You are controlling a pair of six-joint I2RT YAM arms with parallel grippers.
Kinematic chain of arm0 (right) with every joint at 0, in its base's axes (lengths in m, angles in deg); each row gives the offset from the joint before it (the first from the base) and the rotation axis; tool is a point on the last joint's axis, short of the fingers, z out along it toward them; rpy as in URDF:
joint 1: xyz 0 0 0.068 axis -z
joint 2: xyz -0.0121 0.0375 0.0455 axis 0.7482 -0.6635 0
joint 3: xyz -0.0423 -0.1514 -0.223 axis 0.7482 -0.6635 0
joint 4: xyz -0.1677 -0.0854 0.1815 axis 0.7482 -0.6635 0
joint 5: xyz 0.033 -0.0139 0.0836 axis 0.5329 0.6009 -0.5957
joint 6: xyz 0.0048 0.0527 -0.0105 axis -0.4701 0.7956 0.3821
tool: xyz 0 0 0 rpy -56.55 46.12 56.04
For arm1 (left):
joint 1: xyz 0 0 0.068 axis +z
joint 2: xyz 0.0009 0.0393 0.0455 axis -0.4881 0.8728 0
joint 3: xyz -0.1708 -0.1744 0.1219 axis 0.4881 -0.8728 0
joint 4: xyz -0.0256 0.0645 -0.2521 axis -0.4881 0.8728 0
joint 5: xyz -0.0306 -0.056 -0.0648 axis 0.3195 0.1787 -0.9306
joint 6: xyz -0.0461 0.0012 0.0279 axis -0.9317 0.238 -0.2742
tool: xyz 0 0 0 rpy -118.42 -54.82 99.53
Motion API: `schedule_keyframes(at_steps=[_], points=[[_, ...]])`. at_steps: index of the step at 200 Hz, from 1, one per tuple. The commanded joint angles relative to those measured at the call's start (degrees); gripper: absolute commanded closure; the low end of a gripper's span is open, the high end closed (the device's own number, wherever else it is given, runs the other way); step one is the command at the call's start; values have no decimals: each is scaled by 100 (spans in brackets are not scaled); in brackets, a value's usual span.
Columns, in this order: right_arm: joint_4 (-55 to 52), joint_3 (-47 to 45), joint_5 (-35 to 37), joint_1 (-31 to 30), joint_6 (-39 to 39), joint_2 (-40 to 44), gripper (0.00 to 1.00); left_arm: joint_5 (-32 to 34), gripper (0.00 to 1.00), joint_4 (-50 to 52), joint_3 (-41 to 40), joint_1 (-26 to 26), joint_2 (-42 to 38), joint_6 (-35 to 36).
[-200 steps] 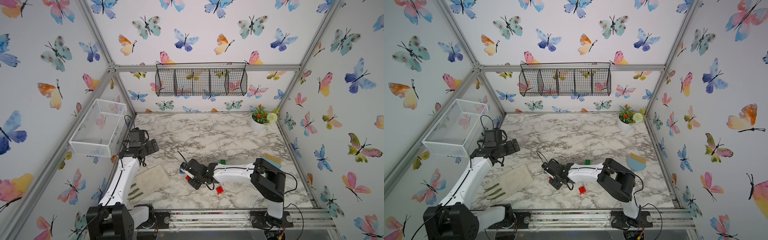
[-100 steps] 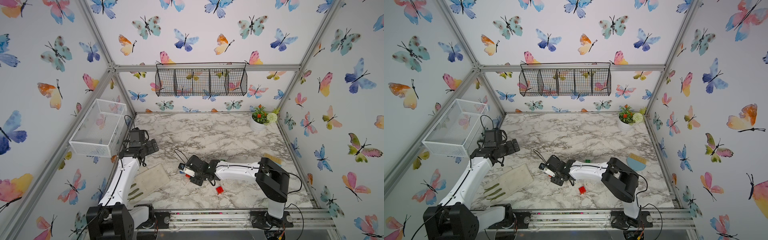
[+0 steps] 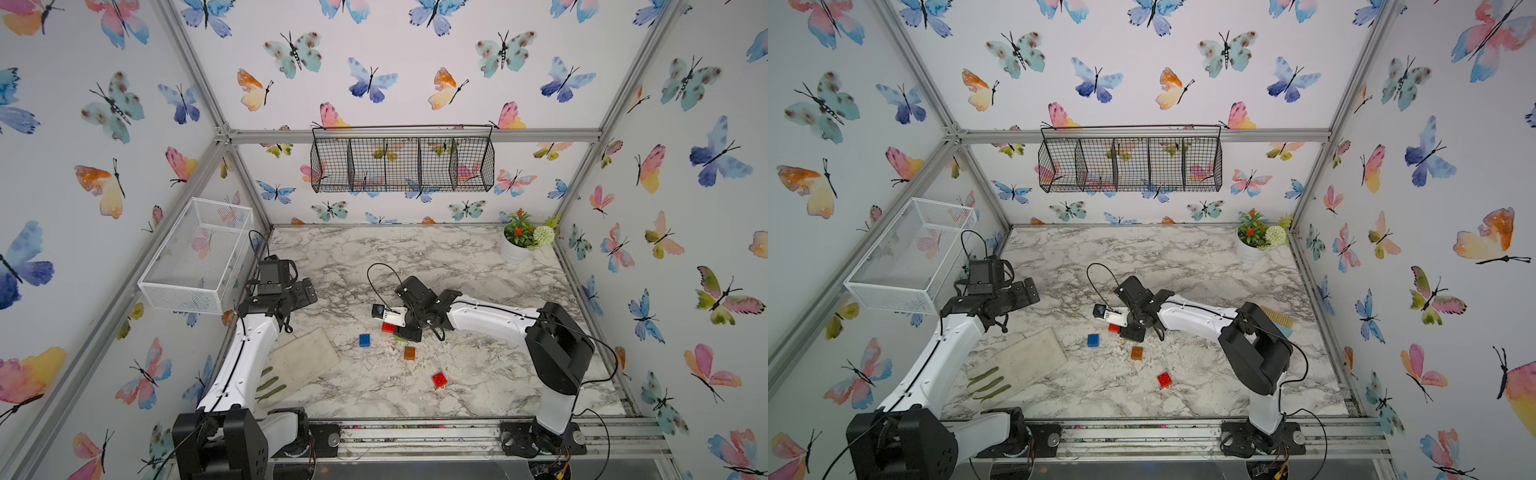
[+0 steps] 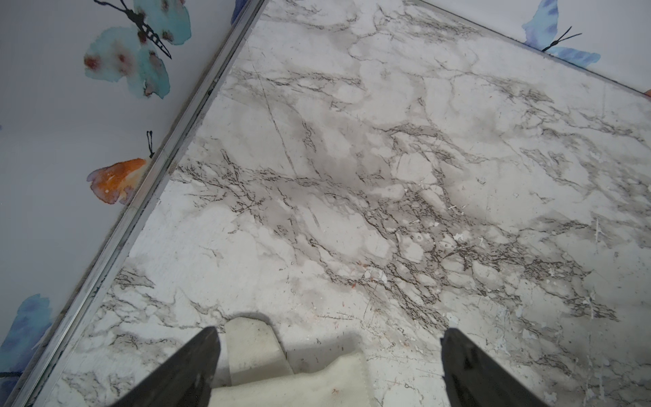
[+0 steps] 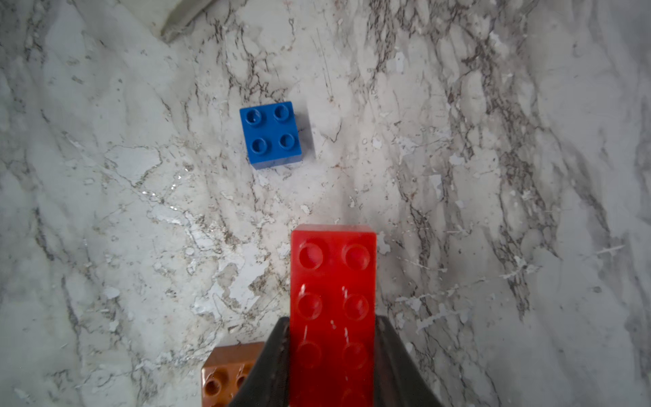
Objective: Assemble the letter v with lego
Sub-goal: Assemble the lego brick with the lego brick.
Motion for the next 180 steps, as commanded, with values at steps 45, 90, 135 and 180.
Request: schedule_keyframes(at_steps=[45, 90, 135, 180], points=[[-251, 62, -45, 184, 231, -167, 98, 115, 2, 108, -19, 26, -32, 60], [-356, 22, -185, 192, 257, -183, 98, 120, 2, 108, -24, 18, -25, 59], [-334, -85, -185, 191, 274, -232, 98, 121, 2, 108, -31, 18, -19, 53], [-397, -170, -153, 197, 144, -292, 98, 123, 2, 108, -29, 20, -10, 54]])
